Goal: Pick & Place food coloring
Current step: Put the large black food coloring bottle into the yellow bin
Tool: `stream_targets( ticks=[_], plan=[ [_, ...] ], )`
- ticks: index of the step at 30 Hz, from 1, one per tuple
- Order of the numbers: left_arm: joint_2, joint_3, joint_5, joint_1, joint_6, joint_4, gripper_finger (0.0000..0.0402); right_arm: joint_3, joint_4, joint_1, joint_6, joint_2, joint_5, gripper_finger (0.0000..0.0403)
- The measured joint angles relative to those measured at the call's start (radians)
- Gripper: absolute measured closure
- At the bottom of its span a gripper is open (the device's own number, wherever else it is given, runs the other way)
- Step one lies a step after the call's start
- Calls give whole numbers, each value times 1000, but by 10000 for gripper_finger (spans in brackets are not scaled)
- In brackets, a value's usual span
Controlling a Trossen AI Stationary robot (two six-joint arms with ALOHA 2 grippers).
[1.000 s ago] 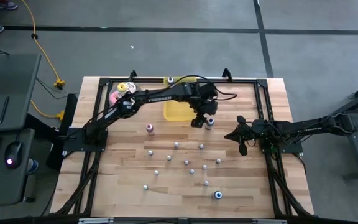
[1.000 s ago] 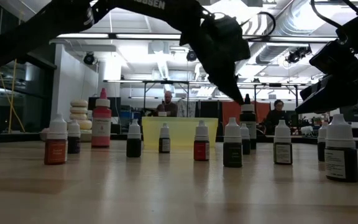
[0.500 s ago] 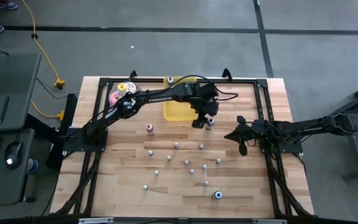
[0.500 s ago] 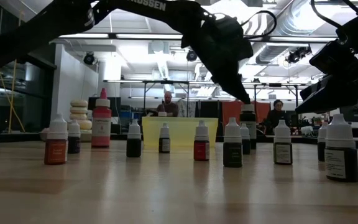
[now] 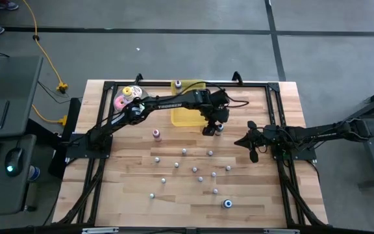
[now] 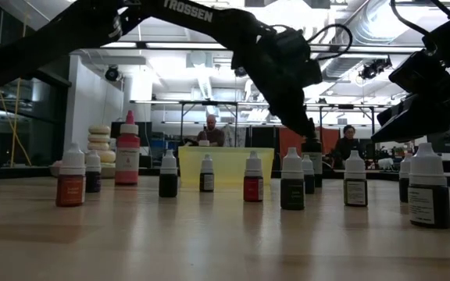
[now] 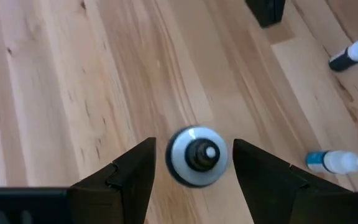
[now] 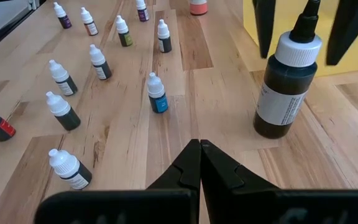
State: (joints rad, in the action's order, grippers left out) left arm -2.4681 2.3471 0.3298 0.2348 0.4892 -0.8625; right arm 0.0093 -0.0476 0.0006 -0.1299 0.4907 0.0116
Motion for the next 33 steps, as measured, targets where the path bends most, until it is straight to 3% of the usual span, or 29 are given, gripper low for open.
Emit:
stream_targets(
  ticks=[20, 29, 33],
  plan=[
    [-7, -2, 8, 1, -51, -7, 197, 0, -1, 0, 0, 0, 0, 402],
    [-5, -1, 13, 1, -57, -1, 281, 0, -1, 0, 0, 0, 0, 402],
    [-2, 1, 16, 2, -75, -3, 299, 0, -1, 0, 0, 0, 0, 402]
  ],
)
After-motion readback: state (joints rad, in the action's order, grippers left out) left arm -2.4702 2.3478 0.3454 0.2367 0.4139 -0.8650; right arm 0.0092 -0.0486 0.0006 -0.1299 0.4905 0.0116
